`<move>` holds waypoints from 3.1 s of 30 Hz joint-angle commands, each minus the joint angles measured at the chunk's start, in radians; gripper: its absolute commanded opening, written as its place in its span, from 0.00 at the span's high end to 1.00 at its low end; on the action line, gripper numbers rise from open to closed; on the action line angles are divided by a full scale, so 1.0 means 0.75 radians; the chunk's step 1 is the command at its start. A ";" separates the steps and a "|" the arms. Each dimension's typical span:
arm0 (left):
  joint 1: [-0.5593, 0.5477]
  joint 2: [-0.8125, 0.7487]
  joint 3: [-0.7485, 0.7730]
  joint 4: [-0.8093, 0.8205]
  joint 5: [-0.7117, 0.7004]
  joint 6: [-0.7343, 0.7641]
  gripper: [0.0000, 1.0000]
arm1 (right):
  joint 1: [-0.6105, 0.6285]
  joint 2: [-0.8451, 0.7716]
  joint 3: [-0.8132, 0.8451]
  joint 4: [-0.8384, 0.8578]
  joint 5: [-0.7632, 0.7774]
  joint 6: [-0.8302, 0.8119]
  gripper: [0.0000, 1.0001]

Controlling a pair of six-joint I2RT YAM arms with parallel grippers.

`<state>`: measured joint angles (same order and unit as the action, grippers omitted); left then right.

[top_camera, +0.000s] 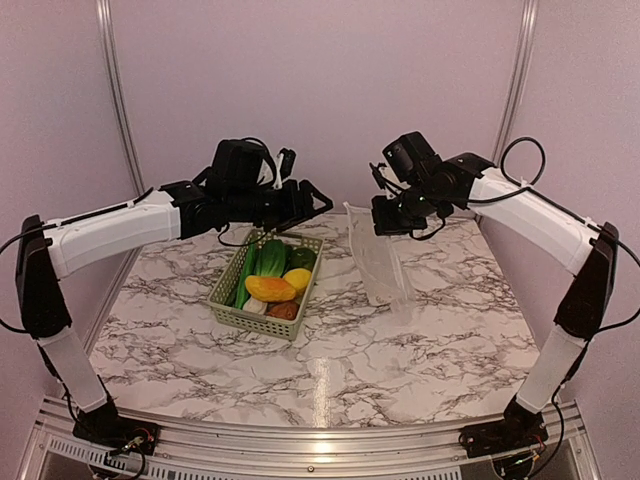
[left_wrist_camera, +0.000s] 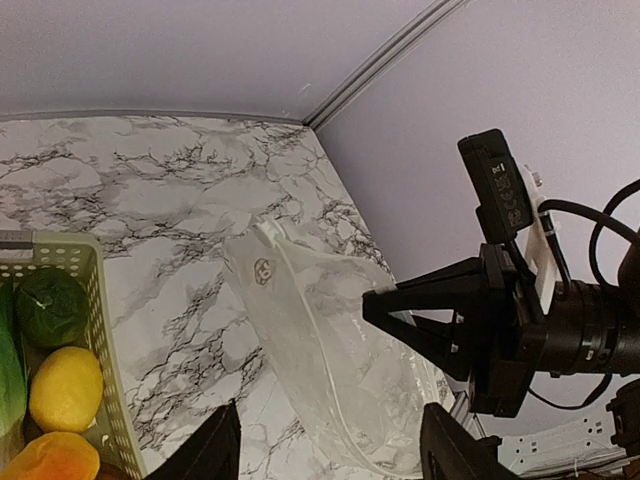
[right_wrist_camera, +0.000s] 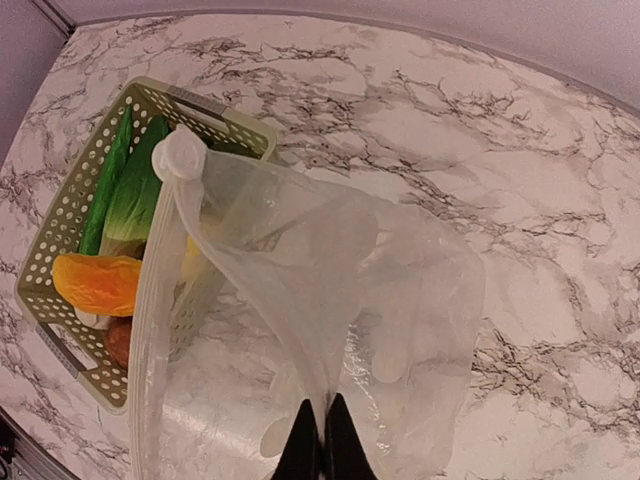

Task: Place the food in the zip-top bag and seal the zipper
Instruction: Open the zipper food storage bag at the center of the board, then pick up the fake fruit from the bin.

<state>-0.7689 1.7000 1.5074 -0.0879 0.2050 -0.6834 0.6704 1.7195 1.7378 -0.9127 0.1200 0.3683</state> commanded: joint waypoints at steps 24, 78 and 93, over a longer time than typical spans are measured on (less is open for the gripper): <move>-0.062 0.492 0.516 -0.324 -0.144 -0.210 0.97 | 0.122 0.077 0.063 0.021 -0.056 0.027 0.81; 0.312 -0.214 -0.193 -0.512 -0.621 0.267 0.01 | -0.170 0.099 -0.036 0.055 0.254 -0.200 1.00; 0.349 -0.167 -0.434 -0.306 0.114 0.418 0.22 | -0.165 0.227 -0.026 0.145 -0.144 -0.168 1.00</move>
<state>-0.5079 1.5677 1.2285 -0.3317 0.1825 -0.3752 0.5411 1.8763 1.6787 -0.8303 0.0834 0.2283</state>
